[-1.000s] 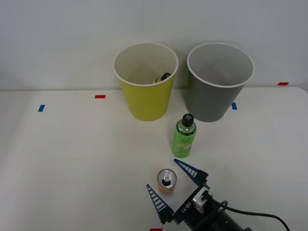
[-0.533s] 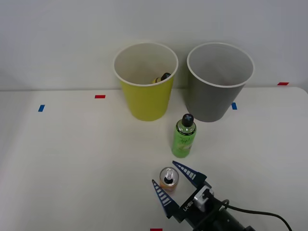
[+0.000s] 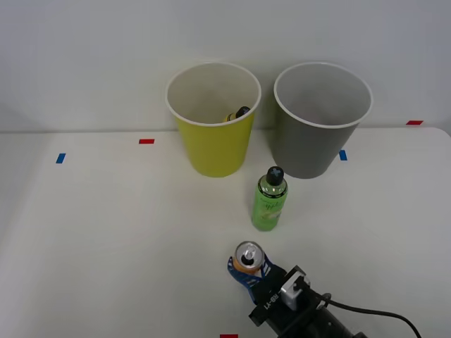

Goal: Put cans in the gray bin, plastic bottles in the light green bin

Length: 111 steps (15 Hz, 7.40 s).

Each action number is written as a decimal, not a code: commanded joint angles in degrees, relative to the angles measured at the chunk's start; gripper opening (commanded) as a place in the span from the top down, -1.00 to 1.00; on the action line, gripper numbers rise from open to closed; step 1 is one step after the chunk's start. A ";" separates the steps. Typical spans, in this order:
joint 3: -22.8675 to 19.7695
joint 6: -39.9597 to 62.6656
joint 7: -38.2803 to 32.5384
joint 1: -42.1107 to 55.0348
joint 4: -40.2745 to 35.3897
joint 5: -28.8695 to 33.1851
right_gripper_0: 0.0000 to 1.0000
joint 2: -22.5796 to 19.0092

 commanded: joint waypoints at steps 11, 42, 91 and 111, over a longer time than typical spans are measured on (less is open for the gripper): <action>-5.20 -5.18 -0.89 8.67 -11.25 -0.06 1.00 -3.46; -56.88 43.24 -4.14 -0.83 -29.97 -21.07 1.00 10.52; -65.76 51.24 2.72 -10.14 -12.39 -12.90 -1.00 10.69; -61.72 31.82 14.84 29.41 -29.97 -2.79 -1.00 21.85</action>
